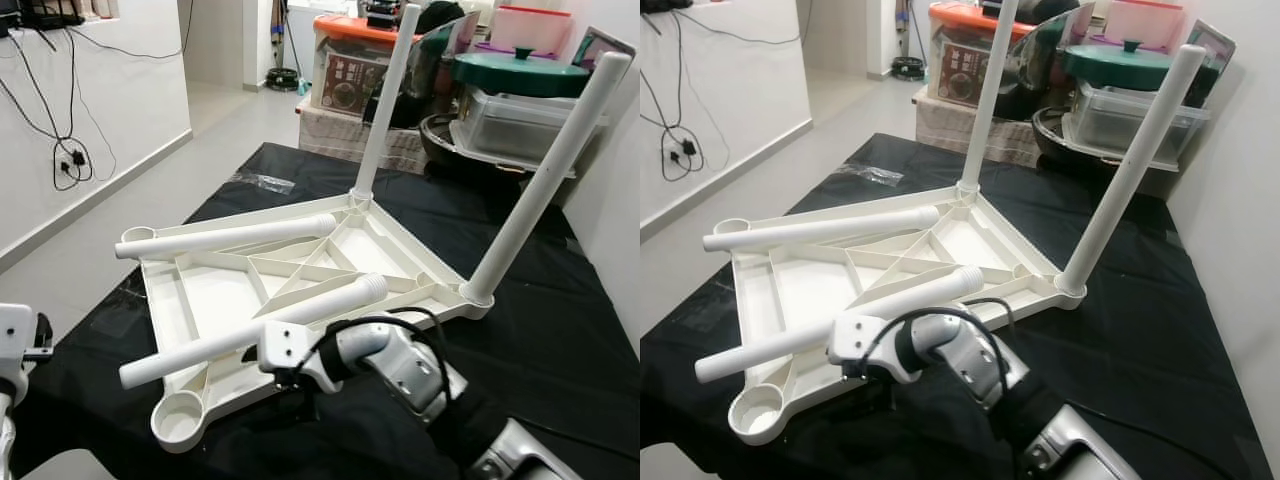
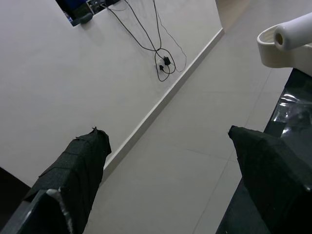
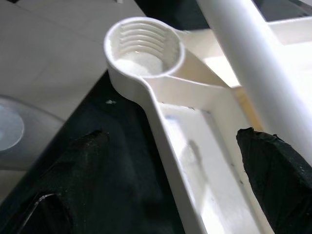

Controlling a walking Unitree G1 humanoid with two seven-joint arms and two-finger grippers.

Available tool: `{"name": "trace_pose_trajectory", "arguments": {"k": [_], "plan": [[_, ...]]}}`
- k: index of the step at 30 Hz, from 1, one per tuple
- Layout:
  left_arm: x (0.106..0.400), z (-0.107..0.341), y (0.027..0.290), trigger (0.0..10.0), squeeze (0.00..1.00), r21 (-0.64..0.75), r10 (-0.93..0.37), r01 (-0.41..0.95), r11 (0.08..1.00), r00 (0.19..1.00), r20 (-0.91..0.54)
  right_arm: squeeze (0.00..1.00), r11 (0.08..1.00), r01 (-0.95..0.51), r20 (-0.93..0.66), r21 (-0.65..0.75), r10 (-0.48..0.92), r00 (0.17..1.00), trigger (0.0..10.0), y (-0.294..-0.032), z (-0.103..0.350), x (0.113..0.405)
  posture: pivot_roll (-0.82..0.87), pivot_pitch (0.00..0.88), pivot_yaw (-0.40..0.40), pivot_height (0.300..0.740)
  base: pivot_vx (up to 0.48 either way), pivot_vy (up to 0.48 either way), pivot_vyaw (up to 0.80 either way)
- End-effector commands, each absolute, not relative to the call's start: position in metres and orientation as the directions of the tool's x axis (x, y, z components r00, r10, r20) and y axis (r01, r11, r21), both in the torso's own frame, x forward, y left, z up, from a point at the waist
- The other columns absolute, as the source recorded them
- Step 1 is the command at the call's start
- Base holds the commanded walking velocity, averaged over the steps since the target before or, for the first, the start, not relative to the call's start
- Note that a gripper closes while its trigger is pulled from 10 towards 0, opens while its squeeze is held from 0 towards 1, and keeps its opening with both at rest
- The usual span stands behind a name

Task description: Building children table

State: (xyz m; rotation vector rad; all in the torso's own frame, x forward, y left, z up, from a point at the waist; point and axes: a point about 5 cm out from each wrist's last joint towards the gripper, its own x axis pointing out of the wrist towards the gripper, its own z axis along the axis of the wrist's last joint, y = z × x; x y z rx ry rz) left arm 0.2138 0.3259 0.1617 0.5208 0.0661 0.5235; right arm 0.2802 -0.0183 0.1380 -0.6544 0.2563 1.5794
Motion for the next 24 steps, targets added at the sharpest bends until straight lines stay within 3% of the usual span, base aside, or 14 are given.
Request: {"name": "trace_pose_trajectory", "arguments": {"k": [1, 6, 7, 8, 9, 10, 11, 12, 19, 24], "plan": [[0.215, 0.162, 0.326, 10.0, 0.0, 0.5, 0.489, -0.457, 0.736, 0.869, 0.074, 0.0, -0.163, -0.96, -0.583, -0.226, 0.813, -0.001, 10.0, -0.02, 0.133, 0.281, 0.1, 0.0, -0.123, 0.74, 0.0, 0.0, 0.0], [0.215, 0.163, 0.327, 10.0, 0.0, 0.502, 0.49, -0.459, 0.733, 0.868, 0.08, 0.0, -0.26, -0.947, -0.654, -0.186, 0.752, -0.078, 9.7, -0.028, 0.119, 0.275, 0.1, 0.0, -0.124, 0.74, 0.0, 0.0, 0.0], [0.216, 0.163, 0.327, 10.0, 0.0, 0.503, 0.49, -0.46, 0.732, 0.868, 0.081, 0.0, -0.278, -0.944, -0.668, -0.176, 0.738, -0.092, 5.5, -0.03, 0.115, 0.274, 0.1, 0.0, -0.125, 0.74, 0.0, 0.0, 0.0], [0.216, 0.163, 0.327, 10.0, 0.0, 0.503, 0.49, -0.461, 0.731, 0.868, 0.082, 0.0, -0.284, -0.944, -0.672, -0.171, 0.734, -0.099, 4.6, -0.03, 0.114, 0.274, 0.1, 0.0, -0.126, 0.74, 0.0, 0.0, 0.0], [0.216, 0.163, 0.327, 10.0, 0.0, 0.503, 0.49, -0.461, 0.731, 0.868, 0.082, 0.0, -0.284, -0.944, -0.672, -0.171, 0.734, -0.099, 4.6, -0.03, 0.114, 0.274, 0.1, 0.0, -0.126, 0.74, 0.0, 0.0, 0.0], [0.216, 0.163, 0.327, 10.0, 0.0, 0.503, 0.49, -0.461, 0.731, 0.868, 0.083, 0.0, -0.288, -0.943, -0.675, -0.168, 0.731, -0.103, 2.0, -0.029, 0.113, 0.274, 0.1, 0.0, -0.126, 0.74, 0.0, 0.0, 0.0], [0.216, 0.163, 0.327, 10.0, 0.0, 0.503, 0.49, -0.462, 0.731, 0.868, 0.084, 0.0, -0.292, -0.941, -0.68, -0.169, 0.726, -0.103, 0.4, -0.029, 0.112, 0.275, 0.1, 0.0, -0.126, 0.74, 0.0, 0.0, 0.0], [0.216, 0.164, 0.327, 10.0, 0.0, 0.504, 0.49, -0.462, 0.73, 0.867, 0.086, 0.0, -0.296, -0.937, -0.692, -0.188, 0.716, -0.088, 0.0, -0.029, 0.111, 0.277, 0.1, 0.0, -0.128, 0.74, 0.0, 0.0, 0.0], [0.217, 0.164, 0.328, 10.0, 0.0, 0.507, 0.492, -0.465, 0.726, 0.866, 0.089, 0.0, -0.314, -0.916, -0.722, -0.248, 0.691, -0.042, 0.0, -0.03, 0.107, 0.284, 0.1, 0.0, -0.131, 0.74, 0.0, 0.0, 0.0], [0.218, 0.164, 0.327, 10.0, 0.0, 0.509, 0.49, -0.463, 0.726, 0.867, 0.09, 0.0, -0.431, -0.842, -0.798, -0.324, 0.603, -0.002, 0.0, -0.058, 0.113, 0.297, 0.09, 0.0, -0.131, 0.74, 0.0, 0.0, 0.0]]}}
